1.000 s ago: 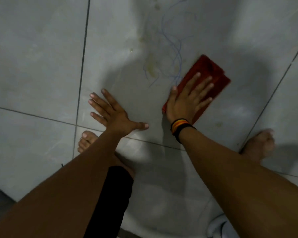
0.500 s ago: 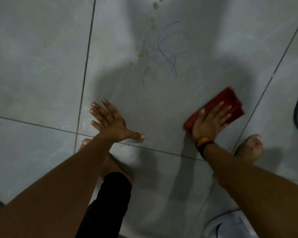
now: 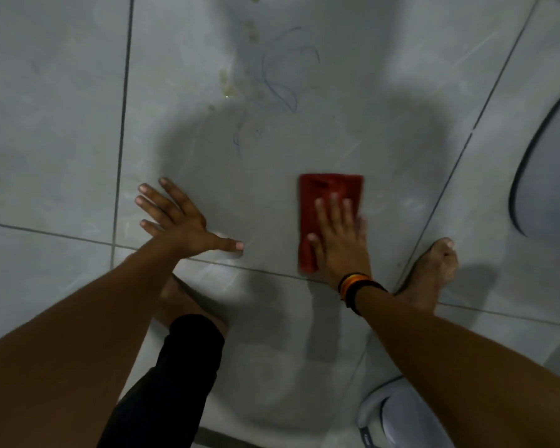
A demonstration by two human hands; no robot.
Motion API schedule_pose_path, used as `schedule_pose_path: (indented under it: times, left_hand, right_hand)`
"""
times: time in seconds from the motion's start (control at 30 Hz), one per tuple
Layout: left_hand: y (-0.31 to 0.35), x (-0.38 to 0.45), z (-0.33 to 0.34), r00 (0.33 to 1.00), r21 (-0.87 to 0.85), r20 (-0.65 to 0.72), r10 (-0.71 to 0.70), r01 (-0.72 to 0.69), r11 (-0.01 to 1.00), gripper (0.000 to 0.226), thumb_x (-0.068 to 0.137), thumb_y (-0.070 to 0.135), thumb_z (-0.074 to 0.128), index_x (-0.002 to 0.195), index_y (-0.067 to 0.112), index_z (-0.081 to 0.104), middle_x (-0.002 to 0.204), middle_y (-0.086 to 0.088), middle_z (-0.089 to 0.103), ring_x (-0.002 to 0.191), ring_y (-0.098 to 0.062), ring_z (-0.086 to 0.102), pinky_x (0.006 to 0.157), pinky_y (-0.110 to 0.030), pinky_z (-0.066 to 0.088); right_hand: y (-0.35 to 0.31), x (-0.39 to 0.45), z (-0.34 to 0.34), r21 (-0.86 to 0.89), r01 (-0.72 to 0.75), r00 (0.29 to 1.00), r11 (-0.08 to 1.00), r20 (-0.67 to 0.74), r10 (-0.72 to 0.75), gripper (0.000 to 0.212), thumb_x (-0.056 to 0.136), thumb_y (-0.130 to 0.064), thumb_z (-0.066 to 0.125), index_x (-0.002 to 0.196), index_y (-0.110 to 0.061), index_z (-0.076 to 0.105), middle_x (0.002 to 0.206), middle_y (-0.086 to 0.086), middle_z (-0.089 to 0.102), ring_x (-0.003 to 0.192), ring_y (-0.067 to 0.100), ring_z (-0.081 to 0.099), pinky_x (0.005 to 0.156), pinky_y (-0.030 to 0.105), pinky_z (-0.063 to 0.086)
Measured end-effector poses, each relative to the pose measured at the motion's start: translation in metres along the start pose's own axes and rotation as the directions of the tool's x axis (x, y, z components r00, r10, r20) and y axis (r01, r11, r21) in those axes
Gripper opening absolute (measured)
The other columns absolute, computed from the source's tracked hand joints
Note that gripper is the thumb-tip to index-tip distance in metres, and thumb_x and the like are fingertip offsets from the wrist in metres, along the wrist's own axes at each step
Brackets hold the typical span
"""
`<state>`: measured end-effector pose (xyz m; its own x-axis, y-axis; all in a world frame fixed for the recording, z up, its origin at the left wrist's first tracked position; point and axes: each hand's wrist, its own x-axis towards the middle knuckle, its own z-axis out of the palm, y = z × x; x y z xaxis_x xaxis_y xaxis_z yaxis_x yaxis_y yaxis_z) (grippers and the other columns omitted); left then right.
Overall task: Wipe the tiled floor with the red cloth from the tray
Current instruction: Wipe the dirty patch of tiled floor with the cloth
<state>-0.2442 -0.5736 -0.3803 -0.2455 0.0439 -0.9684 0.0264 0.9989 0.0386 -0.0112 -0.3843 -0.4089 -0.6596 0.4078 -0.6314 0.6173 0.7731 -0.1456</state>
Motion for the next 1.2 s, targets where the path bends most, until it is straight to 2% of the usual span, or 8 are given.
schedule_pose_path:
  times: [0.23,0.37,0.5,0.67,0.83,0.97,1.07,1.2]
  left_hand:
    - [-0.004,0.016,0.028,0.977,-0.063,-0.215,0.006,-0.020,0.998,0.188,0.032,0.078,0.089,0.151,0.003,-0.037,0.156,-0.035,-0.042,0.145,-0.053,-0.038,0.114,-0.073,-0.017]
    - [-0.007,0.014,0.032,0.965,-0.098,-0.259,0.038,-0.066,0.993,0.185,0.036,0.079,0.088,0.153,0.004,-0.034,0.157,-0.034,-0.040,0.146,-0.054,-0.037,0.113,-0.072,-0.017]
    - [0.006,-0.005,0.009,0.913,-0.185,-0.400,0.078,-0.163,0.969,0.172,0.049,0.068,0.091,0.159,0.006,-0.025,0.163,-0.029,-0.035,0.150,-0.048,-0.034,0.117,-0.064,-0.020]
    - [0.043,0.012,-0.057,0.861,-0.186,-0.494,0.126,-0.246,0.951,0.175,0.044,0.073,0.089,0.159,0.007,-0.024,0.162,-0.031,-0.036,0.150,-0.047,-0.035,0.115,-0.069,-0.021]
    - [0.060,0.050,-0.070,0.867,-0.255,-0.499,-0.009,-0.137,0.957,0.184,0.032,0.085,0.082,0.157,0.008,-0.029,0.162,-0.029,-0.036,0.150,-0.047,-0.035,0.113,-0.078,-0.017]
    - [0.051,0.059,-0.064,0.852,-0.208,-0.521,0.060,-0.194,0.959,0.183,0.033,0.083,0.083,0.158,0.008,-0.028,0.162,-0.029,-0.037,0.148,-0.050,-0.036,0.108,-0.077,-0.020]
    - [0.052,0.055,-0.072,0.888,-0.195,-0.459,0.039,-0.144,0.970,0.185,0.033,0.075,0.091,0.157,0.009,-0.030,0.160,-0.029,-0.040,0.147,-0.051,-0.038,0.110,-0.080,-0.017]
    - [0.058,0.044,-0.082,0.924,-0.171,-0.381,0.026,-0.098,0.980,0.188,0.033,0.070,0.094,0.153,0.010,-0.037,0.157,-0.029,-0.045,0.145,-0.051,-0.041,0.111,-0.080,-0.016]
  right_hand:
    - [-0.064,0.140,-0.064,0.374,-0.396,0.821,0.838,-0.264,0.506,0.068,0.103,-0.046,0.031,0.162,-0.020,0.010,0.171,0.014,0.001,0.157,0.039,-0.002,0.123,0.065,0.003]
    - [-0.133,0.146,-0.048,0.025,0.102,0.943,0.994,-0.320,-0.089,0.064,0.102,-0.045,0.032,0.161,-0.023,0.018,0.170,0.016,0.011,0.156,0.041,0.006,0.123,0.063,0.002]
    - [-0.088,0.088,-0.029,-0.122,0.468,0.876,0.875,-0.062,-0.478,0.065,0.103,-0.044,0.038,0.161,-0.029,0.014,0.171,0.007,0.008,0.158,0.034,0.003,0.123,0.064,0.005]
    - [-0.013,0.089,-0.061,0.002,0.011,0.995,1.000,-0.096,-0.010,0.067,0.102,-0.048,0.031,0.162,-0.029,0.005,0.171,0.006,0.000,0.158,0.032,-0.001,0.122,0.067,0.003]
    - [-0.081,0.224,-0.121,0.372,-0.432,0.782,0.822,-0.301,0.546,0.073,0.100,-0.051,0.030,0.162,-0.023,0.006,0.171,0.013,-0.002,0.157,0.039,-0.004,0.122,0.066,0.004]
    - [-0.155,0.238,-0.108,-0.014,-0.001,0.906,1.000,-0.423,-0.005,0.067,0.101,-0.050,0.026,0.161,-0.024,0.015,0.170,0.016,0.010,0.156,0.042,0.006,0.122,0.066,0.003]
    - [-0.131,0.193,-0.084,-0.223,0.509,0.807,0.831,-0.213,-0.551,0.064,0.104,-0.047,0.033,0.161,-0.024,0.019,0.170,0.015,0.012,0.156,0.042,0.006,0.122,0.067,0.006]
    - [-0.043,0.148,-0.082,-0.179,0.418,0.890,0.891,-0.116,-0.441,0.065,0.103,-0.053,0.031,0.161,-0.032,0.013,0.171,0.005,0.006,0.158,0.033,0.001,0.121,0.067,0.011]
